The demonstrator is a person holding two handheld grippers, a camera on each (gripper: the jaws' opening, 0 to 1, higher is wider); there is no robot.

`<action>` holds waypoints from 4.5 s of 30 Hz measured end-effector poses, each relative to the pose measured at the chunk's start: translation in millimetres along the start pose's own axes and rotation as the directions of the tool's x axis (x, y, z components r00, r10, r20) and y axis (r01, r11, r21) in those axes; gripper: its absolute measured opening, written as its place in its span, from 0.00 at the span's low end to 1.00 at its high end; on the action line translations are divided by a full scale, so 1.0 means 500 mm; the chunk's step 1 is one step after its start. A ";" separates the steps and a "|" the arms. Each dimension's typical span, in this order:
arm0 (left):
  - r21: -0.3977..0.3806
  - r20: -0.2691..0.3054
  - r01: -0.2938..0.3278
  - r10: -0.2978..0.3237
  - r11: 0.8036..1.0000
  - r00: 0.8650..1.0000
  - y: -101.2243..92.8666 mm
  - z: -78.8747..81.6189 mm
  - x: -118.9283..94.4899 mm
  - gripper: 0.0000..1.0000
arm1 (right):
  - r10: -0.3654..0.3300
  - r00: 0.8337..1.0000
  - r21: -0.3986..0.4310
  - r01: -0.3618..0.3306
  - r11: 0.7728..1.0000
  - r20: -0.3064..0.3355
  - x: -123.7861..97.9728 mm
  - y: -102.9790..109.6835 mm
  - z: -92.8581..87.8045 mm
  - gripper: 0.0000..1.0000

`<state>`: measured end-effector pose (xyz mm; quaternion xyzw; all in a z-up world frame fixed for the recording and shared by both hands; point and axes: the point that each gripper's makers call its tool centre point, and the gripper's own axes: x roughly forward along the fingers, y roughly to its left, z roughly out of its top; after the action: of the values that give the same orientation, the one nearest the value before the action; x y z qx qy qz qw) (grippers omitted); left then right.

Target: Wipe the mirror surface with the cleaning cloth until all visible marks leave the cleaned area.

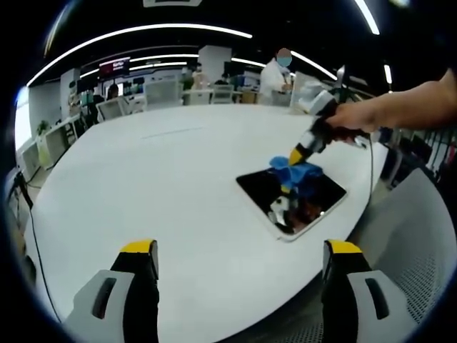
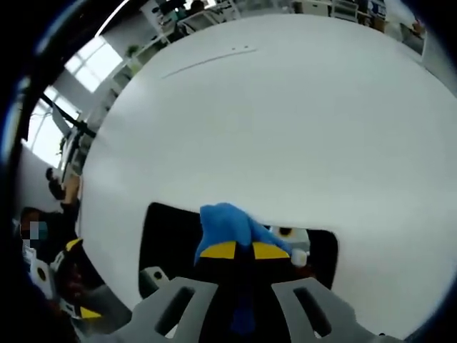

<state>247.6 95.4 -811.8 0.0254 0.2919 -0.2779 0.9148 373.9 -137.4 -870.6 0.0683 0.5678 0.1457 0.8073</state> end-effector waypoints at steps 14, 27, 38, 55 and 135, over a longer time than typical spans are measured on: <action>-0.004 0.003 -0.004 0.004 1.000 1.000 -0.001 0.001 -0.001 0.96 | 0.030 1.000 0.020 -0.030 0.999 -0.007 -0.020 0.026 -0.060 0.01; 0.000 0.007 -0.002 0.002 1.000 1.000 -0.003 0.003 -0.002 0.96 | 0.052 0.999 0.003 -0.052 0.999 -0.009 -0.039 0.039 -0.122 0.01; 0.006 0.002 -0.002 0.002 1.000 1.000 -0.002 0.000 0.000 0.97 | 0.061 0.998 -0.006 -0.061 0.998 -0.014 -0.048 0.050 -0.155 0.01; -0.004 -0.006 -0.011 0.011 1.000 1.000 0.003 -0.003 0.000 0.97 | 0.117 0.991 0.025 -0.115 0.993 -0.068 -0.068 0.064 -0.221 0.01; 0.029 -0.031 0.013 -0.012 0.999 0.999 -0.006 -0.010 0.002 0.94 | 0.010 0.999 -0.002 -0.010 1.000 -0.048 -0.068 -0.061 -0.123 0.01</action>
<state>244.4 93.4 -816.2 0.0414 0.3018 -0.2874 0.9081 310.3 -180.3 -869.9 0.0669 0.5865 0.1519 0.7927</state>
